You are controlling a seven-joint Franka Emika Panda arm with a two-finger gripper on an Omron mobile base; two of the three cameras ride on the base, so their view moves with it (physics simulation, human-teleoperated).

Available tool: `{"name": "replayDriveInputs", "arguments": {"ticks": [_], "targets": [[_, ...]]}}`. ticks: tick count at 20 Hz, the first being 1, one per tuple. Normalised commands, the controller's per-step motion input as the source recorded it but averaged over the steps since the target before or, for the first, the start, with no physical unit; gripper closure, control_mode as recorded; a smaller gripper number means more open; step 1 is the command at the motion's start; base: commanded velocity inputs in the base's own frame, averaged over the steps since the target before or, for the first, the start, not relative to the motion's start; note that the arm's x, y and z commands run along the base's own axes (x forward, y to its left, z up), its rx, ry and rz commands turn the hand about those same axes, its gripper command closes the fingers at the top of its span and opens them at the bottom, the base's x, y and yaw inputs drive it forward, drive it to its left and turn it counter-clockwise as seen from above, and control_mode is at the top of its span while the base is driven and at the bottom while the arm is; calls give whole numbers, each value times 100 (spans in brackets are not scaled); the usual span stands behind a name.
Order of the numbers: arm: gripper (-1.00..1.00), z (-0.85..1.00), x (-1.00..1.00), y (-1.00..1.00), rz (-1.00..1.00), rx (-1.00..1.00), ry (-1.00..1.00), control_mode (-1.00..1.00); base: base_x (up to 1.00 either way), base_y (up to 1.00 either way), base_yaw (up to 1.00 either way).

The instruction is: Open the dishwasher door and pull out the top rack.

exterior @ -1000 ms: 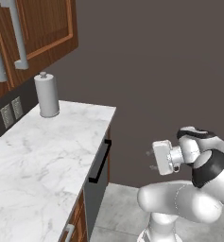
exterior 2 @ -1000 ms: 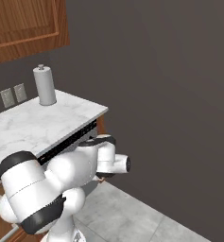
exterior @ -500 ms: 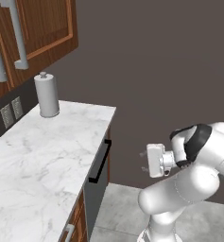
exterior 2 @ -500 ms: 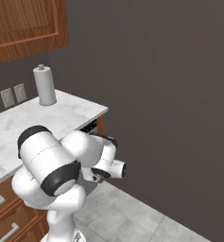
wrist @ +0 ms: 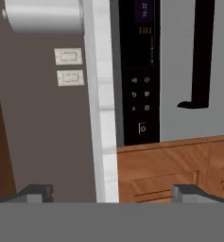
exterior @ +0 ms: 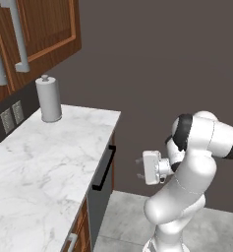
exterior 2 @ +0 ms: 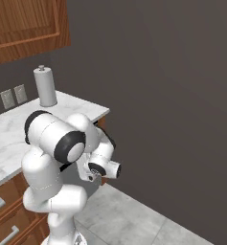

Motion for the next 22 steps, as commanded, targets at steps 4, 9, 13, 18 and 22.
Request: {"name": "replayDriveInputs", "arguments": {"ticks": [4, 9, 13, 18, 22], "targets": [[-100, -16, 22, 28, 0, 0, -2, -100, 0, 0, 0], [-100, -14, 17, 27, 0, 0, -11, -100, 0, 0, 0], [-100, -13, 13, 23, 0, 0, -10, -100, 0, 0, 0], [-100, -17, 14, 22, 0, 0, -7, -100, 0, 0, 0], [-100, -18, 16, 21, 0, 0, -5, -100, 0, 0, 0]]}}
